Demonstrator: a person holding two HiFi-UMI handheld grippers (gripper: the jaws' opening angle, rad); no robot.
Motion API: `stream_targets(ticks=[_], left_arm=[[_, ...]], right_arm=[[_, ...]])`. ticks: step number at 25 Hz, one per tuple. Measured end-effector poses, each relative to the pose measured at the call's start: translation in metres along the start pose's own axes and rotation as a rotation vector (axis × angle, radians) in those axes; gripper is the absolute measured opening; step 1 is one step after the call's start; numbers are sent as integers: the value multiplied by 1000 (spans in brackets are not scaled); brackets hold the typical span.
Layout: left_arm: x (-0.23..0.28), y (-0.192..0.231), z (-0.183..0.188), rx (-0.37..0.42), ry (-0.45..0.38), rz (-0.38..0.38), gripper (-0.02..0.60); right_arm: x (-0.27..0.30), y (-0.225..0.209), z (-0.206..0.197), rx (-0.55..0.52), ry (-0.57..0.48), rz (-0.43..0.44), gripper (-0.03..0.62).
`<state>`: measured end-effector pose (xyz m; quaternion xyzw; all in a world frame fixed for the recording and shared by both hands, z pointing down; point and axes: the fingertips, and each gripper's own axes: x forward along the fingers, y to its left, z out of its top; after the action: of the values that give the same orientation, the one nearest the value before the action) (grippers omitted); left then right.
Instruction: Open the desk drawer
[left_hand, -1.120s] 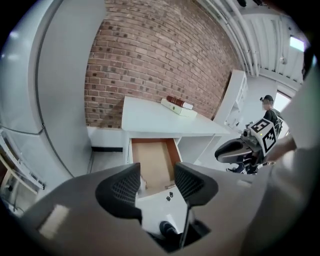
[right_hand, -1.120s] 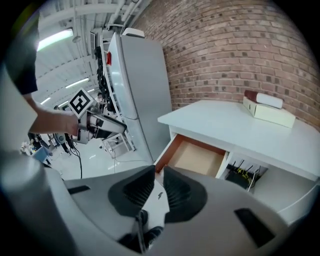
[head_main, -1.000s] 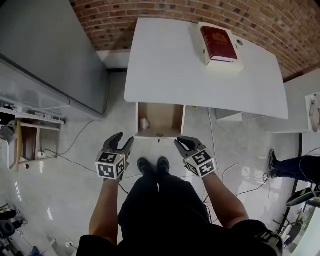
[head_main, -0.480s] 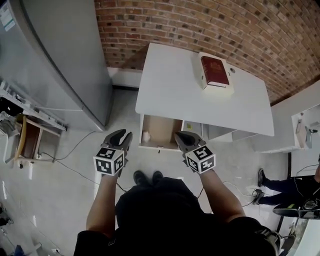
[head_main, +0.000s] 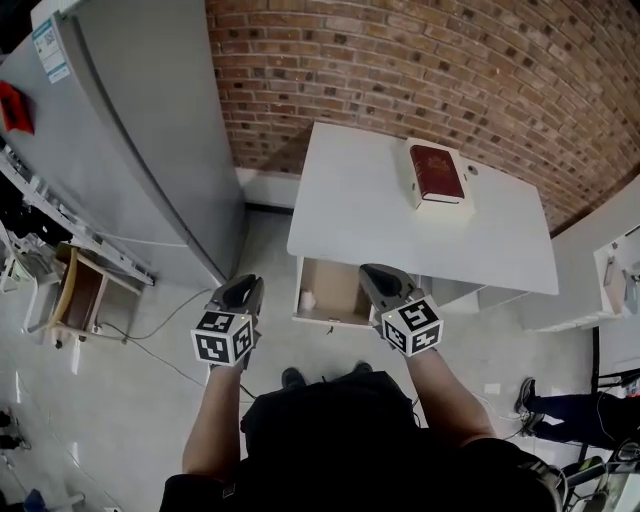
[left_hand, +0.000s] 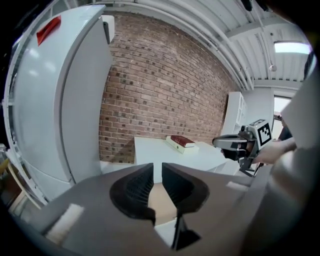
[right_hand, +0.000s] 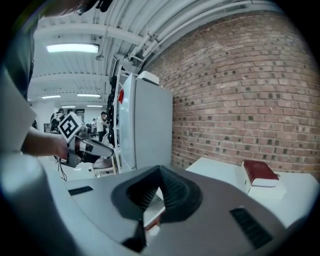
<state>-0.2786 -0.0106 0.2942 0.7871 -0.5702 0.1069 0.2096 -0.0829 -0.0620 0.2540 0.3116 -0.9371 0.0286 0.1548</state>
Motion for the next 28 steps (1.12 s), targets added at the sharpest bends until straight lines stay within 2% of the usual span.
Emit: stream_targets(ticks=[3,8,16,28], left_arm=[[2,-14,16,40,-14,26,49],[22,-49,39,17,-39,22,28],[48,-111,77,24,-111,-7,12],[51,-118,92,43,-114,-12,12]], right_arm=[[-17,-20,17,5,-53,-2,12],[-56,-59,27,5,-96,3,12],[-106,-106,21,-2,-122,-5,12],[-118,-117,26,26,-166,-32,12]])
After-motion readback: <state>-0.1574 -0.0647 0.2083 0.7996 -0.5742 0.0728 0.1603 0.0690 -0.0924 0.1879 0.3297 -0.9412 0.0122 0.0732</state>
